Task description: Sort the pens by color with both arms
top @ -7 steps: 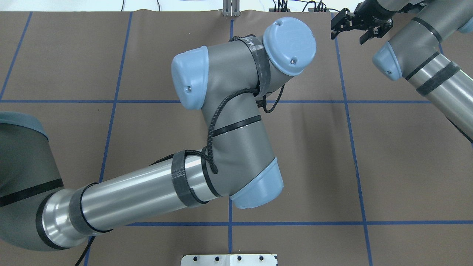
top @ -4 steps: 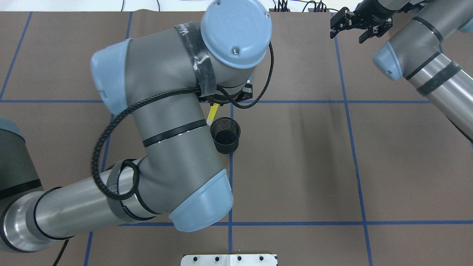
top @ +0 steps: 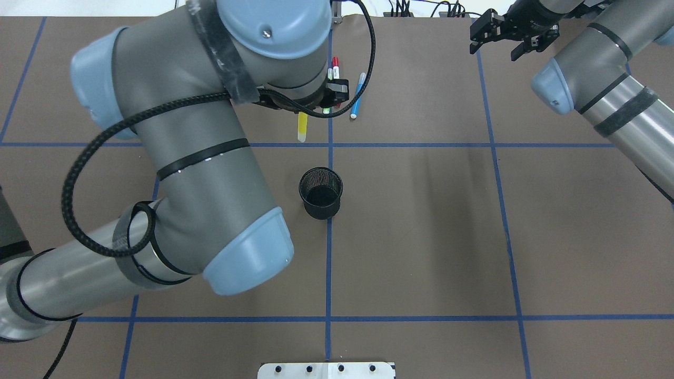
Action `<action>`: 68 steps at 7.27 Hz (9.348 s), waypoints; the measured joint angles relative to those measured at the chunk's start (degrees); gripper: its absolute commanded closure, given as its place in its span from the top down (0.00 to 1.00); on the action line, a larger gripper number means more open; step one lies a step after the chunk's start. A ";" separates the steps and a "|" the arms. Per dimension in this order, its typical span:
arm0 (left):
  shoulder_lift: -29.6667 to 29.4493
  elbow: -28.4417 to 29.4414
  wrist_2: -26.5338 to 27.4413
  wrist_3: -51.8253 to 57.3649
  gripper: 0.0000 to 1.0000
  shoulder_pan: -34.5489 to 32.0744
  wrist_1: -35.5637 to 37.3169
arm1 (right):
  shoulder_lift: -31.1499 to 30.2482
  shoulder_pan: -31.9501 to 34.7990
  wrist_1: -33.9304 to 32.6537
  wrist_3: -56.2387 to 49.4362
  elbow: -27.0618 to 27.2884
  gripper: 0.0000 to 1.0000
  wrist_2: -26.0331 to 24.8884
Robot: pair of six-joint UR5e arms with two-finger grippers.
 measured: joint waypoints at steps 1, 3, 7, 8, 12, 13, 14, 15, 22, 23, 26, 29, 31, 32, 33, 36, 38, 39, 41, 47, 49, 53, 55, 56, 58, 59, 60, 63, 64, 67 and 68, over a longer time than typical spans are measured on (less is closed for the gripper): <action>0.45 3.11 1.81 -0.13 0.00 -1.22 -5.89 | -0.01 -0.01 -0.13 0.00 -0.04 1.00 -0.02; 1.22 11.18 10.30 -1.08 0.00 -1.97 -19.45 | 0.18 0.00 -0.93 -0.24 0.72 1.00 -0.95; 2.11 32.31 27.13 -4.52 0.00 -1.67 -48.36 | 1.74 0.40 -10.90 -0.82 2.50 1.00 4.68; 1.95 37.51 30.38 -4.75 0.00 -1.44 -53.32 | 2.04 0.92 -14.06 -1.33 2.69 1.00 6.11; 0.47 47.68 37.42 -12.13 0.00 2.64 -57.61 | 2.53 4.57 -23.90 -18.04 2.58 1.00 5.04; 0.05 48.28 37.99 -13.90 0.00 4.14 -58.42 | 3.20 5.18 -27.15 -23.07 2.47 1.00 3.46; -0.82 49.54 38.12 -14.93 0.00 5.18 -60.65 | 3.55 5.45 -28.59 -26.03 2.42 1.00 2.51; -2.06 52.17 38.05 -15.38 0.00 5.79 -64.19 | 3.69 5.55 -29.11 -27.23 2.39 1.00 2.11; -3.34 57.37 37.81 -15.78 1.00 6.19 -72.18 | 4.29 5.92 -29.33 -27.97 2.45 1.00 2.14; -2.61 56.06 37.10 -8.66 1.00 5.93 -72.09 | 4.24 6.04 -29.39 -28.01 2.58 1.00 2.33; 3.30 51.51 36.43 2.25 1.00 4.59 -71.90 | 3.39 8.47 -31.37 -28.73 2.70 1.00 2.53; 6.87 41.01 24.82 13.98 1.00 -0.90 -61.34 | 1.83 10.30 -32.16 -32.00 2.83 1.00 2.39; 10.71 31.59 15.02 19.27 1.00 -4.10 -48.28 | 1.64 10.47 -32.20 -32.31 2.94 1.00 2.25; 12.96 25.24 9.81 20.90 1.00 -4.85 -39.19 | 1.48 10.58 -32.24 -32.33 3.03 1.00 2.16; 14.46 18.71 4.48 22.17 1.00 -5.41 -29.91 | 1.25 10.65 -32.26 -32.34 3.08 1.00 2.15; 15.63 6.02 -11.44 24.61 1.00 -7.07 -6.02 | 0.51 11.03 -32.20 -32.37 3.03 1.00 2.08; 18.96 1.79 -17.19 25.26 1.00 -7.91 -2.28 | -0.05 11.63 -32.19 -32.50 3.04 1.00 2.10; 21.76 0.65 -19.61 26.97 1.00 -9.79 -1.69 | -0.67 11.77 -32.19 -32.57 3.05 1.00 2.46; 26.23 0.40 -21.46 37.49 1.00 -16.17 -0.26 | -2.48 12.33 -32.15 -32.86 3.12 1.00 3.40; 37.28 13.70 -32.12 69.09 1.00 -42.64 0.22 | -13.64 20.12 -32.32 -46.93 2.87 1.00 4.58; 39.06 17.66 -33.17 77.83 1.00 -47.67 0.13 | -19.25 22.46 -32.06 -53.75 3.04 1.00 5.36; 42.37 17.04 -38.80 79.14 1.00 -49.85 0.21 | -28.23 25.78 -31.69 -55.27 6.47 1.00 5.44; 43.28 16.04 -38.87 78.00 1.00 -49.90 0.13 | -35.12 26.20 -31.64 -52.70 13.71 1.00 5.45; 45.00 15.60 -38.90 77.92 1.00 -49.92 -0.15 | -36.56 26.23 -31.60 -52.10 15.03 1.00 5.45; 50.03 12.10 -38.91 77.95 1.00 -50.03 -0.65 | -36.85 26.26 -31.55 -51.84 15.61 1.00 5.45; 52.31 10.44 -39.02 77.87 1.00 -50.13 -0.77 | -36.62 26.24 -31.53 -51.91 15.60 1.00 5.45; 53.62 9.77 -39.12 77.81 1.00 -50.29 -0.86 | -36.09 26.23 -31.55 -51.95 15.47 1.00 5.41; 54.50 9.51 -39.20 77.68 1.00 -50.51 -0.87 | -34.13 26.21 -31.57 -51.87 13.88 1.00 5.09; 54.50 9.45 -39.22 77.59 1.00 -50.50 -0.85 | -34.10 26.20 -31.57 -51.86 13.41 1.00 5.21; 54.43 9.07 -39.28 77.47 1.00 -50.47 -0.84 | -35.01 26.18 -27.30 -51.82 13.45 1.00 5.61; 54.41 9.03 -39.28 77.46 1.00 -50.47 -0.84 | -35.28 26.17 -24.49 -51.69 13.43 1.00 5.67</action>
